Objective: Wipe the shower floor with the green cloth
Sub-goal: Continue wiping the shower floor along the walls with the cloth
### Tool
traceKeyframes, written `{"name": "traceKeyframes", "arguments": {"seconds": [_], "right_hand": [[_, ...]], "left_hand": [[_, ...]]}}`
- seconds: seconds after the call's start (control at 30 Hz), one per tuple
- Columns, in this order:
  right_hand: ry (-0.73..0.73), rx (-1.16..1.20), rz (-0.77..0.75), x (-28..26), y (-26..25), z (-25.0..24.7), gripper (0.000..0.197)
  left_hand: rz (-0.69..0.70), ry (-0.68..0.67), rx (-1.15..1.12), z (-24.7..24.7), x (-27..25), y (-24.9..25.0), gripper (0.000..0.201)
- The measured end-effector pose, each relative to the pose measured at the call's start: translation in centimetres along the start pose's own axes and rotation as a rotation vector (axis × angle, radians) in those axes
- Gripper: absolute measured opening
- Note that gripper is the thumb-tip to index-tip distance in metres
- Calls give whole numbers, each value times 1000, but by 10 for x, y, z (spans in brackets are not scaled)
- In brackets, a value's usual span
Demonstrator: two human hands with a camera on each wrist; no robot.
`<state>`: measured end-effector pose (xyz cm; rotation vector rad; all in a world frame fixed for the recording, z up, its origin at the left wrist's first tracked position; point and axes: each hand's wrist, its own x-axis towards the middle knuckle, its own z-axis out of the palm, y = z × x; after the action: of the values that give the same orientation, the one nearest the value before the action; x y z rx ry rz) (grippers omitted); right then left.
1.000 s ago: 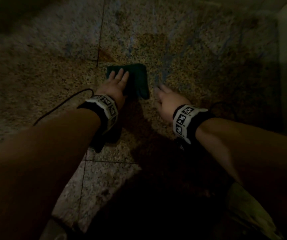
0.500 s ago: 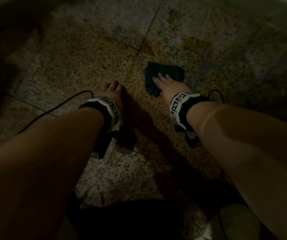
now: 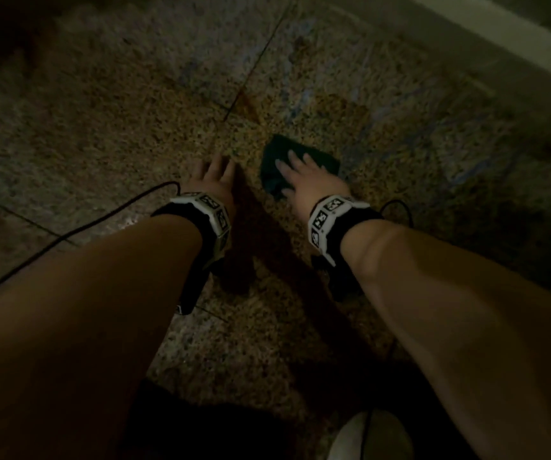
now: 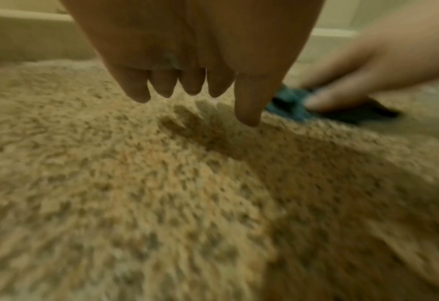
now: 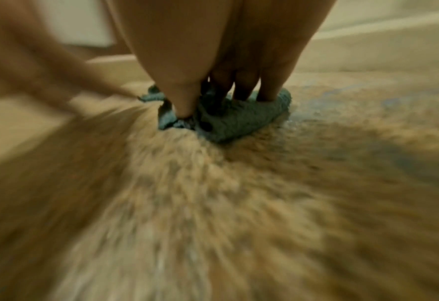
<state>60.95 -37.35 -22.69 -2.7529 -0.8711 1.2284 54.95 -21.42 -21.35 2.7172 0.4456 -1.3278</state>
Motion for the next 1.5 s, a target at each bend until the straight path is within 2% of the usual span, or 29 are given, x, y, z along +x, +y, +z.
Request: {"name": "traceKeyframes", "arguments": {"seconds": [0.17,0.3,0.43,0.63,0.73,0.8,0.87,0.97,1.07,1.23,1.3,1.4,1.5], "right_hand": [[77,-20,4,-2,1,9,54],[-2,-59,-46,-27,20,24,55],[-5,-71,-70,-56,30,47,55],[36,-38,-60,-37,40,24,55],[46,46,37,-19,36,8,56],[35,55,65,-14,32,3,56],[25,16,44,-16,34,5,56],[14,-92,-28,-28,41,13,59],[-43,-136,-80,-53,46,33,67],[-56,-137,-124,-85,54,58,65],[-30,-116,-125,-82,56,56,60],[-8,-122,-99,-69,61,48,60],[33,-55,-15,-50,67,32,58]], "left_hand": [[31,40,24,3,6,13,77],[85,7,51,3,7,18,77],[60,-20,90,14,-1,29,85],[2,-16,157,16,1,38,93],[-10,-39,238,11,-6,46,88],[2,-42,304,9,-10,51,78],[8,-39,346,10,-12,52,75],[-23,-69,287,5,-15,50,87],[6,-61,270,7,-15,46,91],[1,-74,269,6,-12,47,88],[13,-65,308,7,-17,51,80],[64,34,270,10,-17,50,76],[27,-12,282,6,-19,52,78]]}}
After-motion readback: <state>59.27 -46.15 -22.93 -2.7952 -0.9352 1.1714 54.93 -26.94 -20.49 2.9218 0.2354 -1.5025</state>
